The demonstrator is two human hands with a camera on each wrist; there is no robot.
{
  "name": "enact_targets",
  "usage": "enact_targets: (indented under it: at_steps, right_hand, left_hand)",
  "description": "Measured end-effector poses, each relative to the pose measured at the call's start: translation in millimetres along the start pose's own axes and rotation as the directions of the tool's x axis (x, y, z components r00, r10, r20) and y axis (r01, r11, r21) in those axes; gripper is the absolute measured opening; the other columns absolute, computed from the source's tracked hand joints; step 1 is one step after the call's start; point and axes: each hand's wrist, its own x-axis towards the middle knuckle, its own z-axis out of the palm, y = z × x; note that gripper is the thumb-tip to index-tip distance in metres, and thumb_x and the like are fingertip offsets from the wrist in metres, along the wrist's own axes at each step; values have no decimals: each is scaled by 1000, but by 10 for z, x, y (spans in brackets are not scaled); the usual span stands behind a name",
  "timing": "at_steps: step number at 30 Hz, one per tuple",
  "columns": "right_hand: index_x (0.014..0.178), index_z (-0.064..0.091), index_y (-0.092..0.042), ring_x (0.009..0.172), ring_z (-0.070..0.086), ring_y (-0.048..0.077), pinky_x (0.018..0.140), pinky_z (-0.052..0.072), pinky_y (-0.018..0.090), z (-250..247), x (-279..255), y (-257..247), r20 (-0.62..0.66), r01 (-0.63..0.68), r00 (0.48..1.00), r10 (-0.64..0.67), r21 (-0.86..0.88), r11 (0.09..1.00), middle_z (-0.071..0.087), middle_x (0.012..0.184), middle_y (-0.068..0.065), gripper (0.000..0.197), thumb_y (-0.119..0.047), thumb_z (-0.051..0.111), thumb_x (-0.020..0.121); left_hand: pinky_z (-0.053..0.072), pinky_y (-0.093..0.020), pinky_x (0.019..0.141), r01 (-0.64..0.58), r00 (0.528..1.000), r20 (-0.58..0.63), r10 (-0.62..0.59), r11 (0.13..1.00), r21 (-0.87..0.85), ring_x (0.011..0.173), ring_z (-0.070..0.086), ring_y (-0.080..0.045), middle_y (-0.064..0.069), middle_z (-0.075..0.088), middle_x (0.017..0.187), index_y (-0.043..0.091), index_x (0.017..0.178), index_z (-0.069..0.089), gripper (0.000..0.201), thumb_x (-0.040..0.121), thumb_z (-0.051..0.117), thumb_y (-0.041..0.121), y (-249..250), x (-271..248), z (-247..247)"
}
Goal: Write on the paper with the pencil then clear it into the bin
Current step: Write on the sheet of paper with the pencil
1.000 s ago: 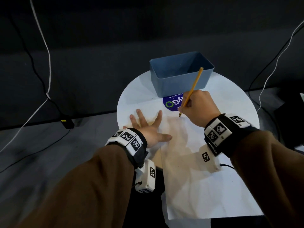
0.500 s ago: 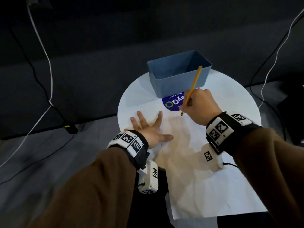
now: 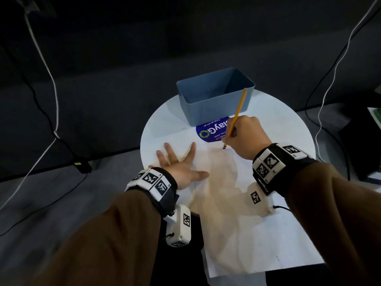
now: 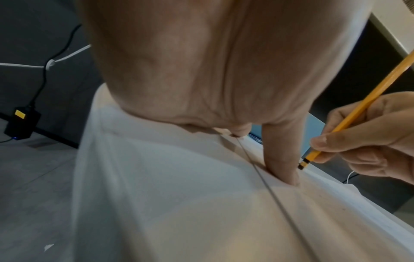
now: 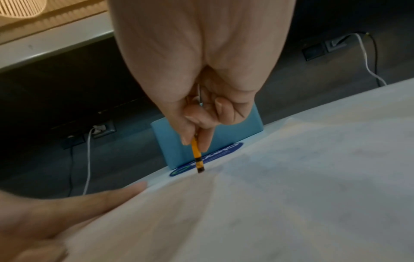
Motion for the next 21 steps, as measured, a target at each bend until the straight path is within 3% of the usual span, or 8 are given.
enact_targets:
  at_steps: [2,6,12,15,19,21]
  right_hand:
    - [78,55,-16,89,55,20,63,41,22,-95,-18,73,8,-34,999,34,-19,999,57,83,0,25,-20,78,88]
    - [72,59,-11,89,61,27,70,49,34,-285,-37,229,-19,-115,993,114,-59,992,60,76,4,23,-15,77,87]
    - [82,55,-17,94,55,19,72,42,27,-125,-55,70,3,11,1000,-11,-20,1000,61,91,1,24,-24,77,90]
    - [86,54,-18,98,56,19,74,44,26,-87,-27,69,18,11,1000,-11,-16,1000,64,99,3,24,-24,77,90]
    - [73,52,-20,92,56,22,71,44,30,-236,-36,211,3,-68,998,68,-84,994,54,77,-3,29,-19,74,91]
    - [74,56,-17,91,59,25,69,45,29,-267,-26,229,-23,-74,997,73,-93,993,57,78,1,25,-18,74,91]
  left_hand:
    - [-6,-74,110,-10,1000,-4,10,1000,-7,142,-33,-46,-18,-43,152,57,146,-23,96,84,48,78,-15,8,8]
    - [-7,-74,110,-9,1000,-12,9,1000,-13,141,-34,-46,-17,-45,151,59,145,-23,96,83,48,79,-42,27,34]
    - [-7,-74,110,-10,1000,-13,9,999,-41,142,-34,-45,-17,-42,153,59,146,-21,96,84,50,77,-19,30,29]
    - [-7,-73,111,-7,1000,-11,6,999,-41,142,-34,-45,-16,-43,153,59,146,-21,96,84,51,77,-22,29,36]
    - [-6,-74,110,-13,1000,0,13,1000,-16,140,-36,-45,-16,-47,149,59,144,-24,97,83,48,80,-29,42,27]
    - [-6,-74,110,-12,1000,3,12,1000,-14,140,-36,-46,-16,-48,149,59,144,-25,97,83,48,80,-37,41,25]
